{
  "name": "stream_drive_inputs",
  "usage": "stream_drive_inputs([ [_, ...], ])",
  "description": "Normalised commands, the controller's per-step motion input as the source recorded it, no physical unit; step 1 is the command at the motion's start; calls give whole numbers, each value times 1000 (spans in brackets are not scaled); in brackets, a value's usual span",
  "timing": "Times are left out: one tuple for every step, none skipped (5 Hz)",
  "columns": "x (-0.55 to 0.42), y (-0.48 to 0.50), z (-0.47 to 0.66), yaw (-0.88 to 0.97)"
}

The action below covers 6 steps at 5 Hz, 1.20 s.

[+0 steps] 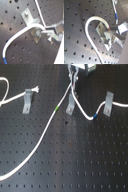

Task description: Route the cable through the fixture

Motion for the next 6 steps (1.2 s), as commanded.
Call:
stream_drive_inputs([
  [1,-2,-431,-263],
  [70,-48,-293,-146],
  [25,-59,-4,-194],
  [-72,14,39,-874],
  [-28,29,70,-1000],
  [-10,50,75,-1000],
])
